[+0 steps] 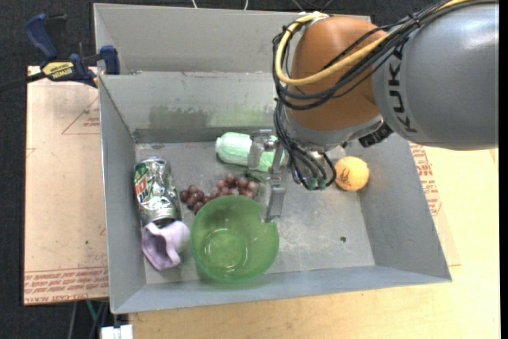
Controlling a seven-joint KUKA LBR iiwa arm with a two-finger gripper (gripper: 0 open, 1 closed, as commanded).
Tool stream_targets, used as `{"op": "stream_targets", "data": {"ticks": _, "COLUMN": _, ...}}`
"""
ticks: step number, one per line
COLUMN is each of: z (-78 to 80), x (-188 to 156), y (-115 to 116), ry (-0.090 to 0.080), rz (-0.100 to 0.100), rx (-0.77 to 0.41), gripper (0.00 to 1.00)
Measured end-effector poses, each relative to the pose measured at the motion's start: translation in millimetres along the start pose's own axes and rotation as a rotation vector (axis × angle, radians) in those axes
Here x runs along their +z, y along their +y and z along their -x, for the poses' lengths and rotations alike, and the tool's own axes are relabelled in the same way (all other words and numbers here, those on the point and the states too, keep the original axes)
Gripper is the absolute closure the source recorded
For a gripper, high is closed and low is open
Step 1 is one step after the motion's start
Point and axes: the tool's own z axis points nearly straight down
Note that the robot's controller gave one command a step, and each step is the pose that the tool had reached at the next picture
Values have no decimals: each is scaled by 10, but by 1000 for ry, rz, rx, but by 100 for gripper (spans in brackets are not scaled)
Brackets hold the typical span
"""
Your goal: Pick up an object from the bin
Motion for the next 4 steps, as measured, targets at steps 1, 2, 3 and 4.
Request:
{"op": "stream_targets", "data": {"ticks": 1, "z": 0, "x": 0, "y": 0, "ry": 0, "rz": 0, "rx": 0, "gripper": 0}}
{"op": "stream_targets", "data": {"ticks": 2, "z": 163, "x": 448, "y": 155, "ry": 2, "rz": 2, "rx": 28, "gripper": 0}}
{"op": "stream_targets", "data": {"ticks": 3, "z": 1137, "x": 297, "y": 35, "ry": -11, "rz": 1, "rx": 13, "gripper": 0}}
{"op": "stream_targets", "data": {"ticks": 4, "z": 271, "x": 867, "y": 329, "ry": 13, "rz": 2, "rx": 56, "gripper": 0}}
